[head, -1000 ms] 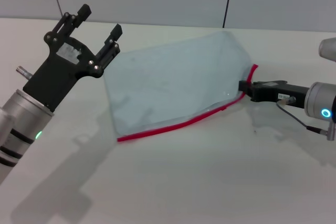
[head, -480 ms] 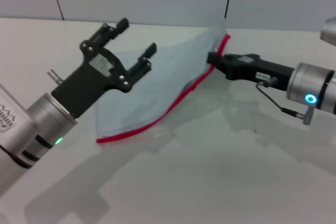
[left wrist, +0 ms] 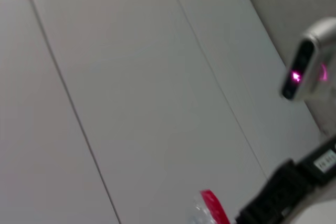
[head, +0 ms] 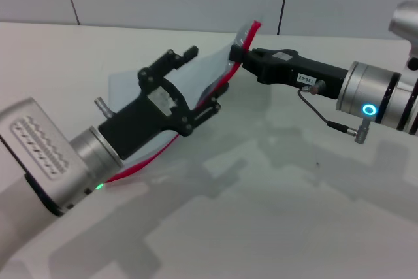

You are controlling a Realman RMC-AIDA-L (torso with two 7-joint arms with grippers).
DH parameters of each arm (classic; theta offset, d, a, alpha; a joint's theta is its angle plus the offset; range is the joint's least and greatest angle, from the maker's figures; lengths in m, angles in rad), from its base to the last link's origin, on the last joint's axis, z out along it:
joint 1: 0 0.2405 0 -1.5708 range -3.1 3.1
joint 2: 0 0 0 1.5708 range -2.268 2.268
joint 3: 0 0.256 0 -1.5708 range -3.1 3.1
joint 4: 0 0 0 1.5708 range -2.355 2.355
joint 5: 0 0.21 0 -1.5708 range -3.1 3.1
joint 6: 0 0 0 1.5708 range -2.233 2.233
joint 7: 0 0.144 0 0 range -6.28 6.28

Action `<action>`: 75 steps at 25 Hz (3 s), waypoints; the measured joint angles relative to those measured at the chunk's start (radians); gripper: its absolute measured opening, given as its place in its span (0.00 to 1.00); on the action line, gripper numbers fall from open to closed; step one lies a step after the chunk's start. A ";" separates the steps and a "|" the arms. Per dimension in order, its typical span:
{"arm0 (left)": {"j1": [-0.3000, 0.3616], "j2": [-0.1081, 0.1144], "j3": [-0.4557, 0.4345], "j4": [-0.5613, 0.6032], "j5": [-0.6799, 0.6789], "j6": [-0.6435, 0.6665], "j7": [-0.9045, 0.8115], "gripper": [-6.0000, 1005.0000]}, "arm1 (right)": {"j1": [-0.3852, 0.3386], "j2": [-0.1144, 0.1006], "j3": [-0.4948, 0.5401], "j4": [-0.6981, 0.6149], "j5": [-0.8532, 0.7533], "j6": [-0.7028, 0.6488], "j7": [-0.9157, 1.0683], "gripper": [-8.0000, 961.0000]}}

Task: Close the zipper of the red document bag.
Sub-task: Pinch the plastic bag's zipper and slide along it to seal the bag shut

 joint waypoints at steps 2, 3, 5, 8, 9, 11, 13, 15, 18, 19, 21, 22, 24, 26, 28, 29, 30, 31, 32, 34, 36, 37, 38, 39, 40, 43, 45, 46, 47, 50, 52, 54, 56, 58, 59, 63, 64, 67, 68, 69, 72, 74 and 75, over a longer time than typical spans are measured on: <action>-0.002 0.000 0.000 -0.019 -0.003 -0.017 0.052 0.69 | 0.003 0.000 0.002 0.002 0.000 -0.012 0.000 0.02; -0.002 0.000 0.000 -0.025 -0.003 -0.025 0.069 0.69 | 0.005 0.000 0.002 0.002 0.000 -0.015 0.000 0.02; -0.002 0.000 -0.003 -0.036 -0.005 -0.038 0.102 0.69 | 0.007 0.000 0.002 0.005 0.000 -0.022 0.000 0.02; 0.001 0.000 -0.010 -0.045 -0.008 -0.051 0.141 0.69 | 0.008 0.000 0.002 0.012 -0.001 -0.031 0.000 0.02; 0.003 0.000 -0.014 -0.046 -0.009 -0.056 0.153 0.69 | 0.009 0.000 0.002 0.013 -0.002 -0.034 0.000 0.02; 0.004 0.000 -0.018 -0.046 -0.011 -0.062 0.162 0.69 | 0.010 0.000 0.002 0.014 -0.003 -0.040 0.000 0.02; 0.005 0.000 -0.019 -0.047 -0.012 -0.071 0.177 0.69 | 0.010 0.000 0.002 0.015 -0.003 -0.042 0.001 0.02; 0.006 -0.001 -0.019 -0.047 -0.012 -0.075 0.191 0.69 | 0.010 0.000 0.002 0.016 -0.004 -0.042 0.002 0.02; 0.007 -0.004 -0.019 -0.051 -0.013 -0.077 0.223 0.69 | 0.010 0.000 0.002 0.016 -0.002 -0.042 0.002 0.02; 0.008 -0.004 -0.019 -0.053 -0.015 -0.078 0.231 0.69 | 0.010 0.000 0.002 0.016 -0.002 -0.042 0.003 0.02; 0.011 -0.005 -0.019 -0.060 -0.024 -0.079 0.253 0.69 | 0.010 0.000 0.002 0.016 -0.002 -0.042 0.003 0.02; 0.011 -0.005 -0.019 -0.062 -0.028 -0.080 0.263 0.69 | 0.010 0.000 0.002 0.016 -0.002 -0.042 0.004 0.02; 0.014 -0.005 -0.019 -0.068 -0.032 -0.081 0.285 0.68 | 0.009 0.000 0.002 0.016 -0.001 -0.042 0.005 0.02; 0.017 -0.005 -0.019 -0.078 -0.034 -0.088 0.321 0.66 | 0.009 0.000 0.002 0.016 -0.001 -0.042 0.007 0.02; 0.018 -0.005 -0.019 -0.083 -0.034 -0.095 0.340 0.65 | 0.008 0.000 0.002 0.016 -0.001 -0.042 0.008 0.02; 0.018 -0.005 -0.019 -0.083 -0.035 -0.099 0.347 0.65 | 0.008 0.000 0.002 0.016 -0.001 -0.042 0.009 0.02; 0.018 -0.005 -0.019 -0.084 -0.035 -0.102 0.351 0.64 | 0.008 0.000 0.002 0.016 -0.001 -0.042 0.009 0.02; 0.018 -0.005 -0.019 -0.084 -0.035 -0.103 0.354 0.63 | 0.008 0.000 0.002 0.016 -0.001 -0.042 0.009 0.02; 0.018 -0.005 -0.019 -0.084 -0.035 -0.105 0.360 0.63 | 0.008 0.000 0.002 0.016 -0.001 -0.042 0.009 0.02; 0.019 -0.006 -0.019 -0.085 -0.035 -0.106 0.373 0.58 | 0.008 0.000 0.002 0.016 0.000 -0.042 0.009 0.02; 0.020 -0.006 -0.019 -0.090 -0.035 -0.106 0.387 0.50 | 0.008 0.000 0.002 0.016 0.000 -0.042 0.009 0.02; 0.021 -0.006 -0.019 -0.093 -0.035 -0.106 0.395 0.46 | 0.008 0.000 0.002 0.016 0.000 -0.042 0.009 0.02; 0.022 -0.006 -0.019 -0.095 -0.035 -0.106 0.400 0.41 | 0.008 0.000 0.002 0.016 0.000 -0.042 0.009 0.02; 0.023 -0.006 -0.019 -0.097 -0.035 -0.106 0.406 0.37 | 0.008 0.000 0.002 0.016 0.000 -0.042 0.009 0.02; 0.023 -0.006 -0.019 -0.097 -0.036 -0.106 0.410 0.34 | 0.008 0.000 0.002 0.016 0.000 -0.042 0.010 0.02; 0.025 -0.006 -0.019 -0.097 -0.037 -0.106 0.419 0.26 | 0.008 0.000 0.002 0.016 0.000 -0.042 0.010 0.02; 0.026 -0.006 -0.019 -0.098 -0.037 -0.106 0.420 0.21 | 0.009 0.000 0.002 0.016 0.000 -0.042 0.010 0.02; 0.026 -0.006 -0.019 -0.098 -0.037 -0.106 0.420 0.18 | 0.009 0.000 0.002 0.016 0.000 -0.042 0.010 0.02; 0.027 -0.006 -0.019 -0.098 -0.037 -0.106 0.420 0.15 | 0.009 0.000 0.002 0.016 0.000 -0.042 0.010 0.02; 0.029 -0.006 -0.019 -0.098 -0.037 -0.106 0.420 0.14 | 0.009 0.000 0.002 0.016 0.000 -0.042 0.010 0.02; 0.030 -0.006 -0.019 -0.099 -0.038 -0.106 0.420 0.13 | 0.008 0.000 0.002 0.016 0.000 -0.042 0.010 0.02; 0.031 -0.006 -0.020 -0.105 -0.048 -0.106 0.420 0.12 | 0.007 0.000 0.002 0.016 0.000 -0.042 0.009 0.02; 0.032 -0.006 -0.020 -0.115 -0.066 -0.106 0.425 0.10 | 0.006 0.000 0.002 0.016 0.000 -0.042 0.008 0.02; 0.032 -0.006 -0.021 -0.122 -0.079 -0.106 0.434 0.09 | 0.005 0.000 0.002 0.016 0.000 -0.040 0.004 0.02; 0.032 -0.006 -0.021 -0.123 -0.081 -0.106 0.437 0.09 | 0.003 0.000 0.002 0.015 0.000 -0.039 0.003 0.02; 0.033 -0.006 -0.019 -0.124 -0.085 -0.106 0.440 0.09 | -0.011 0.000 0.015 0.001 0.014 -0.034 0.001 0.02; 0.033 -0.006 -0.019 -0.124 -0.085 -0.106 0.440 0.09 | -0.022 -0.001 0.022 -0.009 0.023 -0.034 0.001 0.02; 0.036 -0.006 -0.017 -0.124 -0.085 -0.106 0.440 0.09 | -0.059 -0.004 0.039 -0.048 0.059 -0.038 0.005 0.02; 0.038 -0.005 -0.017 -0.124 -0.086 -0.106 0.440 0.09 | -0.074 -0.005 0.042 -0.064 0.078 -0.039 0.007 0.02; 0.039 -0.005 -0.017 -0.124 -0.086 -0.106 0.440 0.09 | -0.091 -0.006 0.043 -0.079 0.100 -0.040 0.010 0.02; 0.042 -0.003 -0.018 -0.124 -0.086 -0.106 0.439 0.09 | -0.137 -0.007 0.043 -0.118 0.161 -0.041 0.018 0.02; 0.043 -0.003 -0.017 -0.124 -0.086 -0.106 0.439 0.09 | -0.165 -0.008 0.043 -0.144 0.193 -0.040 0.027 0.02; 0.043 -0.003 -0.016 -0.124 -0.086 -0.106 0.439 0.09 | -0.177 -0.009 0.043 -0.154 0.205 -0.038 0.030 0.02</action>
